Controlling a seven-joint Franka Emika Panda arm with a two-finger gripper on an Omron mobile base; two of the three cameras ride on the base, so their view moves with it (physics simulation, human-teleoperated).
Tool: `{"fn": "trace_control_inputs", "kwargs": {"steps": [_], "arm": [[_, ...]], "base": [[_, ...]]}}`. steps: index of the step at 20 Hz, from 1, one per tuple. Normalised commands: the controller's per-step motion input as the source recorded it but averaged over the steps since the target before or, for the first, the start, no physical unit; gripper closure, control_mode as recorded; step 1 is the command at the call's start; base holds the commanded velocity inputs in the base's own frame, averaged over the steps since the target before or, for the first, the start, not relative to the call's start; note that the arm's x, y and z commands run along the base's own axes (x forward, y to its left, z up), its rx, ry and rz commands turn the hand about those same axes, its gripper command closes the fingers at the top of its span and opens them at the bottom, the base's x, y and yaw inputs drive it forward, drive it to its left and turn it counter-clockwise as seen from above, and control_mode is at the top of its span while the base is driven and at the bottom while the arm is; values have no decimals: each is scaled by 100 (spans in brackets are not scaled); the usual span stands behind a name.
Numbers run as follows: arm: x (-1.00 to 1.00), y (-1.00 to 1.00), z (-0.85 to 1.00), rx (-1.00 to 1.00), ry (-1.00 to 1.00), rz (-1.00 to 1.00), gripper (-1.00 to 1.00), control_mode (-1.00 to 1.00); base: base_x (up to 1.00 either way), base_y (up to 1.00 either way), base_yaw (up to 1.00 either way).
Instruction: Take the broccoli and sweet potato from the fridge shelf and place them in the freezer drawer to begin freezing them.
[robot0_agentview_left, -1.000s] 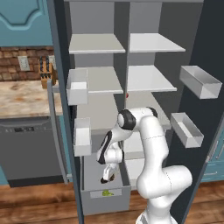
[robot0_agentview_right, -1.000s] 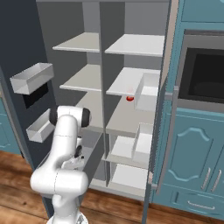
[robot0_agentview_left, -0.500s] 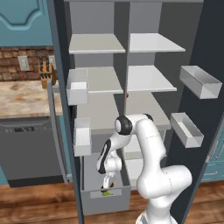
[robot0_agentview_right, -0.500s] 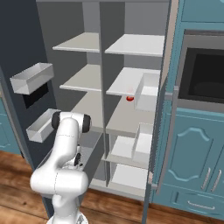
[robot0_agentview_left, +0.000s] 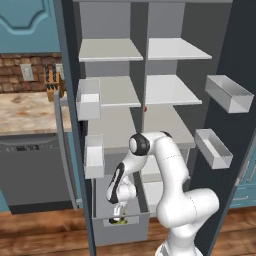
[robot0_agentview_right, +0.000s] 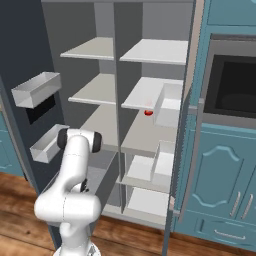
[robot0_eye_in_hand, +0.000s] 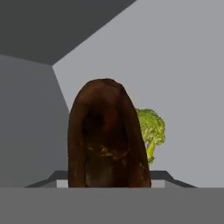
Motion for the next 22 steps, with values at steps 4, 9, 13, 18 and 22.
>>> {"fn": "trace_control_inputs", "kwargs": {"steps": [4,9,13,18,22], "arm": [[-14,0,1,0,-6,0,-100,-100],[-16,-3,25,0,-13,0,-100,-100],[-1,-17,46,0,-10,0,-100,-100],[0,-29,66,0,-5,0,-100,-100],[0,-22,85,0,-4,0,-100,-100]], "base": [[0,0,0],[0,0,0],[0,0,0],[0,0,0],[0,0,0]]}}
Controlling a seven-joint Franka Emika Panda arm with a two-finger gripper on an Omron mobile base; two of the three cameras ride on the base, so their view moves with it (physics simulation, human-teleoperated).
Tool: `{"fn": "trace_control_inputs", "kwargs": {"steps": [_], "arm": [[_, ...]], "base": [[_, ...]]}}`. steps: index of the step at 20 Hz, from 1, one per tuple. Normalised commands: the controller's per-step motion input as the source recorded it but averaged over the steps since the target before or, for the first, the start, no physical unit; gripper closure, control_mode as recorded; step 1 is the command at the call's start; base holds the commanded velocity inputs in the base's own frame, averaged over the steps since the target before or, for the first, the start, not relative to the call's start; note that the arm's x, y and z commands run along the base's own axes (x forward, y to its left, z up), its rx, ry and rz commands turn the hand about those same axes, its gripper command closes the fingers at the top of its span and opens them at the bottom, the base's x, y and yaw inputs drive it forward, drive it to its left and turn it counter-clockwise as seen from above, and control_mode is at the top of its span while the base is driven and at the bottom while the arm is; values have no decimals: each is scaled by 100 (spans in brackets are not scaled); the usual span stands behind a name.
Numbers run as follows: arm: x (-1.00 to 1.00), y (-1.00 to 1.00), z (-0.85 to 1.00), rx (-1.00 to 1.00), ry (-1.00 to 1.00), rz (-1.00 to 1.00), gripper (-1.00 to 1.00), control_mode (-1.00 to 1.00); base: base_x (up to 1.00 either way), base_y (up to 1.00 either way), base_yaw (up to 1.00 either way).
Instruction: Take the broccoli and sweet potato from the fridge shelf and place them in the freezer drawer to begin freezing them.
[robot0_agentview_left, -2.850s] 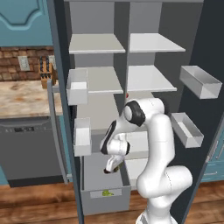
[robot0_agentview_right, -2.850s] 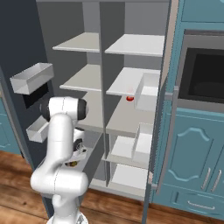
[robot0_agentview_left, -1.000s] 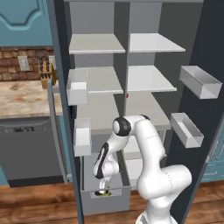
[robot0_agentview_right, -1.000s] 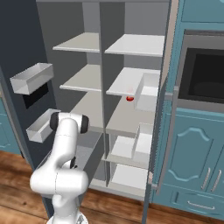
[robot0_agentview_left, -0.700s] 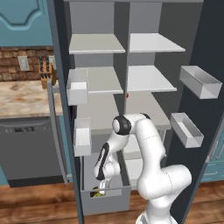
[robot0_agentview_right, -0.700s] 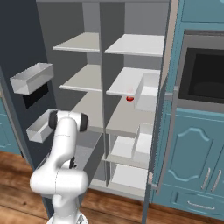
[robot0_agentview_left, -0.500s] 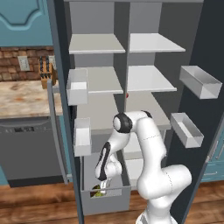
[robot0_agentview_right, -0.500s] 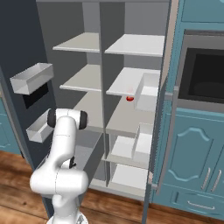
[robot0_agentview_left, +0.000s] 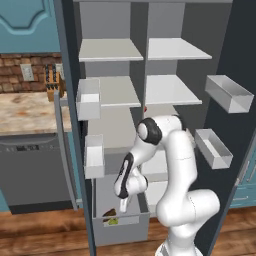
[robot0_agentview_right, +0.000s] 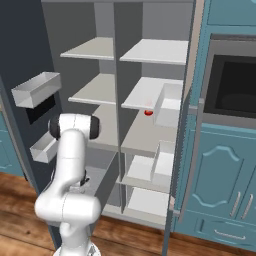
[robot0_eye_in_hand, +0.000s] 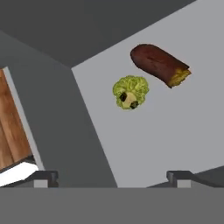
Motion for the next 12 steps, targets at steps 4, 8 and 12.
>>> {"fn": "trace_control_inputs", "kwargs": {"steps": [4,8,12], "arm": [[0,-20,87,0,0,0,-100,-100],[0,-18,80,0,0,0,-100,-100],[0,-14,81,0,0,0,-100,-100]], "base": [[0,0,0],[0,0,0],[0,0,0]]}}
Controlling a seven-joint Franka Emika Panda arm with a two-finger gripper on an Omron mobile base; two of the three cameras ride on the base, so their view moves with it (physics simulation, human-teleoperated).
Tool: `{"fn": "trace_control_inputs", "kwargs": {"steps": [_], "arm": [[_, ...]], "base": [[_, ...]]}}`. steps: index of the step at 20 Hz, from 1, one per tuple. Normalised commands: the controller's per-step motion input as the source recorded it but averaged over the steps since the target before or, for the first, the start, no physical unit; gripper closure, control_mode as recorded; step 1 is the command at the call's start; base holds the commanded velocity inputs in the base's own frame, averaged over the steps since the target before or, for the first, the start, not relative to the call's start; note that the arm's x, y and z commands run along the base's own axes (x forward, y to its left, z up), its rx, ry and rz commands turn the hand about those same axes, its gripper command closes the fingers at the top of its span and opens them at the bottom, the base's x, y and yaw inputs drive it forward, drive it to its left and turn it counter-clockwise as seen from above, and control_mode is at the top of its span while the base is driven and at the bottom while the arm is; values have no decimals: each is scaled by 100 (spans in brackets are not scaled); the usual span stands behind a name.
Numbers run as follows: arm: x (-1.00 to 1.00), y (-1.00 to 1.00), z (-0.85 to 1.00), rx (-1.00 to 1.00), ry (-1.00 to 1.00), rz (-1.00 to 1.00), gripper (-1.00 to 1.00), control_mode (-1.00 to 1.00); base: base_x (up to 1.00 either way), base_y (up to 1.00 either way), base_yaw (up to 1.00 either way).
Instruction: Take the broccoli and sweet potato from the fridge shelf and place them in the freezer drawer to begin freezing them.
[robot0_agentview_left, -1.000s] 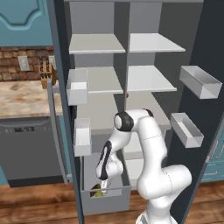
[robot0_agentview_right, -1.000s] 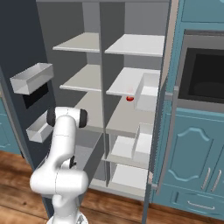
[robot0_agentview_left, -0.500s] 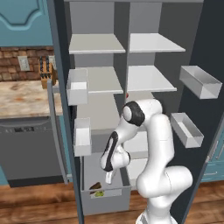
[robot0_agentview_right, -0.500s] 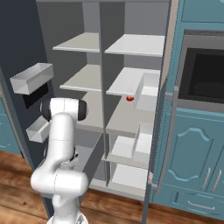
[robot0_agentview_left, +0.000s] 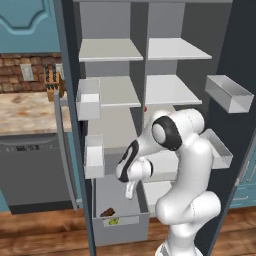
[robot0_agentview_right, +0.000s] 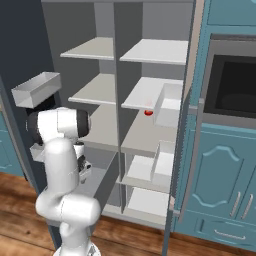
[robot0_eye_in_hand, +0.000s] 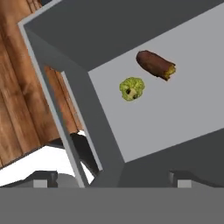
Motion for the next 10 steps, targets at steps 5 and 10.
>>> {"fn": "trace_control_inputs", "kwargs": {"steps": [5,10], "arm": [[0,-17,75,0,0,0,-100,-100],[-10,-18,58,0,-1,0,-100,-100]], "base": [[0,0,0],[0,0,0]]}}
